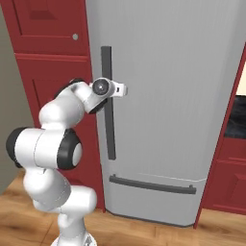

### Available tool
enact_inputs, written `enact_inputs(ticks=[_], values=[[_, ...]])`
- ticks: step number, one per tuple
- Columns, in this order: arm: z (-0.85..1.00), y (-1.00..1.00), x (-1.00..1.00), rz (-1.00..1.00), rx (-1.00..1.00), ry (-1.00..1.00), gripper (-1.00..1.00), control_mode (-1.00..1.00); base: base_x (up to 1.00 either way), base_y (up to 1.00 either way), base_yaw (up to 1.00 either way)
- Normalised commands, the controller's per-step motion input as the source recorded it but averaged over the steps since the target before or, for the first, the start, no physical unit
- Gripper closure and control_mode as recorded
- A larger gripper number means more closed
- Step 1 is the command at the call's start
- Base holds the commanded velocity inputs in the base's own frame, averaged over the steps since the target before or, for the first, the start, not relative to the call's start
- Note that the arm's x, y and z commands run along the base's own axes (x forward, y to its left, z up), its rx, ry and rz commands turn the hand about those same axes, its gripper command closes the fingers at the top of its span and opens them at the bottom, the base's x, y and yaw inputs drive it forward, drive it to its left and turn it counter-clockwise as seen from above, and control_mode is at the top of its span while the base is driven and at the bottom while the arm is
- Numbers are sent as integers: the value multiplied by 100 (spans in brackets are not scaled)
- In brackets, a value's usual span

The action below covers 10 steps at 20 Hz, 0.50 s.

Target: Gather the bell pepper and lemon wedge from the fridge and place them on a tray on the dining counter. Then gather the steak and chicken drumstick from the fridge and place them on the other tray.

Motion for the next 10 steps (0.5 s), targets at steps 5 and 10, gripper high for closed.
enact_inputs(ticks=[5,10], values=[[0,-29,-100,0,0,1,100,-100,0,0,0],[0,-41,-100,0,0,0,100,-100,0,0,0]])
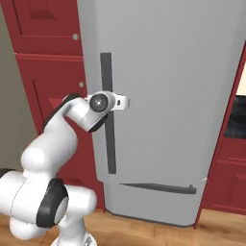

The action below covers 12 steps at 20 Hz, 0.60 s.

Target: Gather the bell pepper and lemon wedge from the fridge and place them on a tray on the dining counter. Then gather the steak and chicken drumstick from the fridge and place them on the other tray.

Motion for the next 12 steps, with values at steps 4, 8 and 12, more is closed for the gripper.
enact_inputs(ticks=[4,8,12], values=[[0,-39,-100,0,0,3,100,-100,0,0,0],[0,-36,-97,0,0,9,100,-100,0,0,0],[0,-37,-99,0,0,9,100,-100,0,0,0]])
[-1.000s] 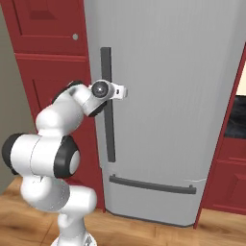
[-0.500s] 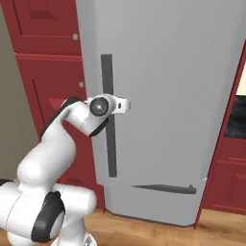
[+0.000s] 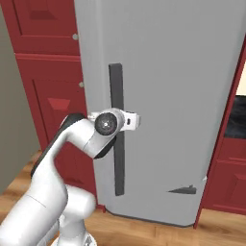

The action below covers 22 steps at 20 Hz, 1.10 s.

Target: Gather the bell pepper and lemon wedge from the fridge and place them on a tray on the dining counter. Then gather the steak and chicken drumstick from the fridge and place them on the other tray.

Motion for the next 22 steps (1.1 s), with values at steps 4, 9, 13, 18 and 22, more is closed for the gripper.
enact_inputs(ticks=[4,9,13,18,22], values=[[0,-41,-100,0,0,12,100,-100,0,0,0],[0,-37,-95,0,0,13,100,-100,0,0,0],[0,-17,-73,0,0,10,-100,-100,0,0,0],[-12,-37,-51,-11,0,8,-100,-100,0,0,0],[-43,-42,-9,-41,0,0,-100,-100,0,0,0]])
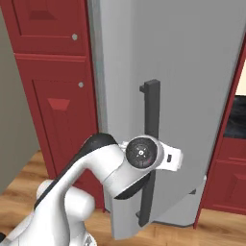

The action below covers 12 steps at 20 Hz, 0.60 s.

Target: Gather the bell pepper and lemon wedge from the fridge and place them on a tray on the dining counter. Then gather the steak and chicken drumstick from the fridge and place them on the other tray.

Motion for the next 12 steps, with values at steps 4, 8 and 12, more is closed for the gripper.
enact_inputs(ticks=[4,8,12], values=[[-31,-48,-34,-55,0,-5,-100,-100,0,0,0],[3,-18,-93,-50,2,-6,-100,-100,0,0,0],[50,-2,-100,-22,0,-3,-100,-100,0,0,0]])
